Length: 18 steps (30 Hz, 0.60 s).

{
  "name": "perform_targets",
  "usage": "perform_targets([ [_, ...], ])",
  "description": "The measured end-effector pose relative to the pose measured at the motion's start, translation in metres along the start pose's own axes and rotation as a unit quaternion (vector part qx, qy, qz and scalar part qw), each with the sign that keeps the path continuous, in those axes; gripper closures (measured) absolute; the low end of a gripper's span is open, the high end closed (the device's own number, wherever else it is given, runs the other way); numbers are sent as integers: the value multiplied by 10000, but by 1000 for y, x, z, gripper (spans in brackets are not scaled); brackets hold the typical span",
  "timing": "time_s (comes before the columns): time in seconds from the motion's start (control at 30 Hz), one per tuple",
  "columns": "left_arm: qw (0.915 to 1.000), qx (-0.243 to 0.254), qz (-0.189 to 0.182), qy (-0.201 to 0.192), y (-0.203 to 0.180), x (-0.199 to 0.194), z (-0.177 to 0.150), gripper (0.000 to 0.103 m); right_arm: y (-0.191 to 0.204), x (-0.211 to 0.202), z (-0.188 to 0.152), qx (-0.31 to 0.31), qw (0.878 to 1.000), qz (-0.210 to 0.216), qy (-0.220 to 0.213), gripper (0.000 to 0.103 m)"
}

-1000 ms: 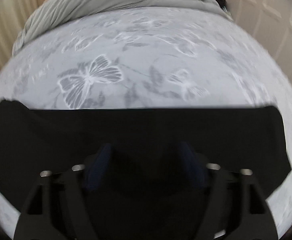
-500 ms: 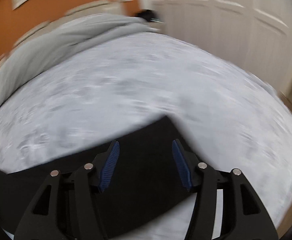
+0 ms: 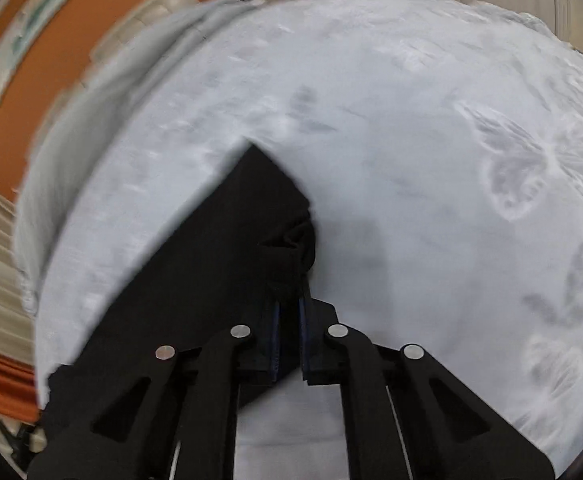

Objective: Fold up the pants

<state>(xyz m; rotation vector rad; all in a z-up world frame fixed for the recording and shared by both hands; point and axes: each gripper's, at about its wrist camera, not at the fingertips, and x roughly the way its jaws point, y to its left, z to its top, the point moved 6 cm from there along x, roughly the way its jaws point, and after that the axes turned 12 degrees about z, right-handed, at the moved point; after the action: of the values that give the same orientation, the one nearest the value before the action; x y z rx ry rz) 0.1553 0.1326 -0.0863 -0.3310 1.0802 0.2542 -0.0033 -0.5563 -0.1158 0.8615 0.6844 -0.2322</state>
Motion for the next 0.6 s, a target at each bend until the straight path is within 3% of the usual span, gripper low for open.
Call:
perform_targets([
  [0.07,9999,-140,-15,-22,11,-2,5,23,55,-11,2,-393,9975,565,-161,97],
  [0.17,9990,-435,-61,-19,30,-3,14,23,164,-23,-20,-1244,9788,1622,-159,97],
  [0.23,9982,-606,-27,-16,45,-3,19,23,240,-15,-62,-1974,9575,2096,189,97],
  [0.3,9973,-729,-9,-4,60,-3,24,23,290,0,-107,-2464,9377,2370,615,97],
  [0.37,9968,-796,0,-19,74,-4,28,23,339,26,-175,-3074,9075,2567,1264,97],
  [0.47,9962,-867,59,-69,100,-7,33,23,370,66,-257,-3637,8735,2501,2051,97],
  [0.6,9938,-1102,82,-75,141,-7,43,23,370,106,-308,-3705,8641,2207,2595,97],
])
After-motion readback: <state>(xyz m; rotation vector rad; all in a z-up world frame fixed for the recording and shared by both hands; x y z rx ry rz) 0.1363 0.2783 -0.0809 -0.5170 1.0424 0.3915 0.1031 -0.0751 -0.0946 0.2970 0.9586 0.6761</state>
